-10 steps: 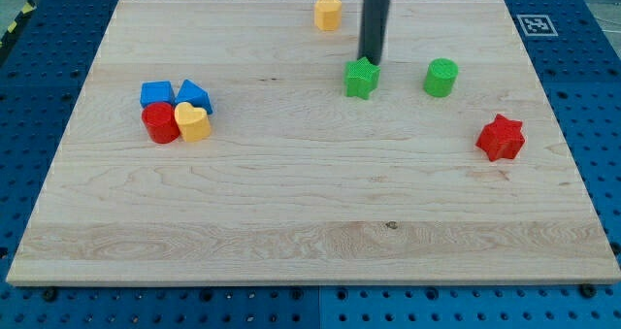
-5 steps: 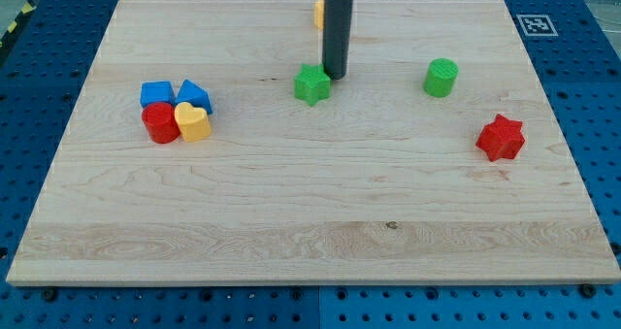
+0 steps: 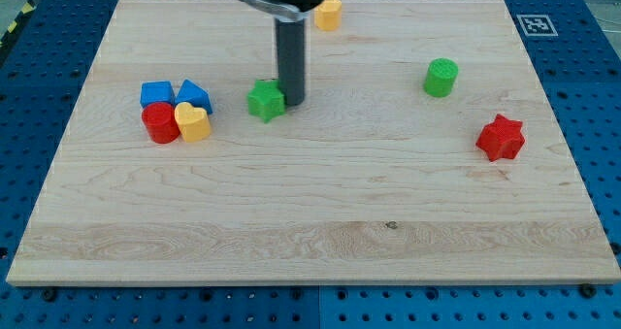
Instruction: Push the green star into group of blocks
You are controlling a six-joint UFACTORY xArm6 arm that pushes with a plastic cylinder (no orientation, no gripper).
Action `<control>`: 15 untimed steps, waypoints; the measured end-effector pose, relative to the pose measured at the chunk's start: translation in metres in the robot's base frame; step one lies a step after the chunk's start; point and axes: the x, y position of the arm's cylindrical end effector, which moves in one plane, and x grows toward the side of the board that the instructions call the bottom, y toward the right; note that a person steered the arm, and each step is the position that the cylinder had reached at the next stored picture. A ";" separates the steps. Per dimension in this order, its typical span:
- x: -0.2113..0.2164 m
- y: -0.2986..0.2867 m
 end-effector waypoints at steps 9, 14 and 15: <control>0.048 -0.055; 0.048 -0.054; 0.046 -0.027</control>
